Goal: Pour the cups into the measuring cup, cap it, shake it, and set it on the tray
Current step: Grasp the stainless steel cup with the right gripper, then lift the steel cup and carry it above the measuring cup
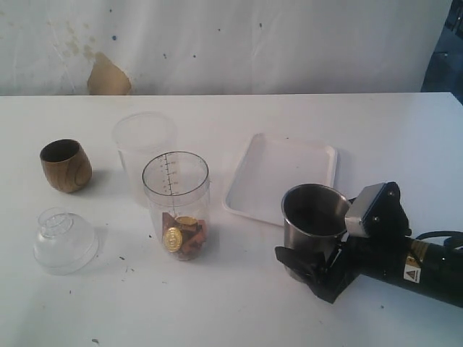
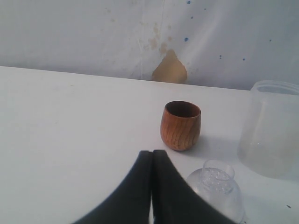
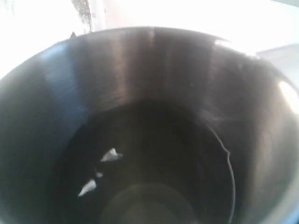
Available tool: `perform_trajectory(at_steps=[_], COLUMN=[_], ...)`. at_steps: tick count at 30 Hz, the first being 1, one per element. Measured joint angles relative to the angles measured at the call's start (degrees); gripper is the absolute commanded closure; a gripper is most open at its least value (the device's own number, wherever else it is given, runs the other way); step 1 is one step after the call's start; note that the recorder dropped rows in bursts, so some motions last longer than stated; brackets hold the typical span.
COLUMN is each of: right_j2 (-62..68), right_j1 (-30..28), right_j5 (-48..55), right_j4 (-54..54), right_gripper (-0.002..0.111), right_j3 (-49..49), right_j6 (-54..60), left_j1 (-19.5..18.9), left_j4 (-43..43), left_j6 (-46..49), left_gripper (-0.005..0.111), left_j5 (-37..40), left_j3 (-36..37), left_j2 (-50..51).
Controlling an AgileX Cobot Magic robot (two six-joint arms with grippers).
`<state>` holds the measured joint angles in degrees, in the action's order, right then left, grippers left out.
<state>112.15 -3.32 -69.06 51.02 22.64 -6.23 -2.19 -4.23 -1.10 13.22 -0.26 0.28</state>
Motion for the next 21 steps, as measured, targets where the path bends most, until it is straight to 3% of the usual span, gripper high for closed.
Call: perform_trajectory(at_steps=[8, 12, 21], right_j2=[0.0, 0.0, -2.4], right_j1=[0.3, 0.3, 0.4], right_j5=[0.0, 0.0, 2.2], right_j4=[1.5, 3.2, 5.0], right_gripper=[0.074, 0.108, 0.108], right_j3=[0.1, 0.1, 0.9], right_j6=[-0.2, -0.2, -3.7], left_j1=[0.0, 0.0, 0.0], left_j4=[0.0, 0.0, 0.0], left_j6=[0.0, 0.0, 0.0], left_gripper=[0.106, 0.106, 0.106], left_j5=[0.0, 0.0, 0.0], left_j3=[0.0, 0.0, 0.0], left_j2=[0.0, 0.0, 0.0])
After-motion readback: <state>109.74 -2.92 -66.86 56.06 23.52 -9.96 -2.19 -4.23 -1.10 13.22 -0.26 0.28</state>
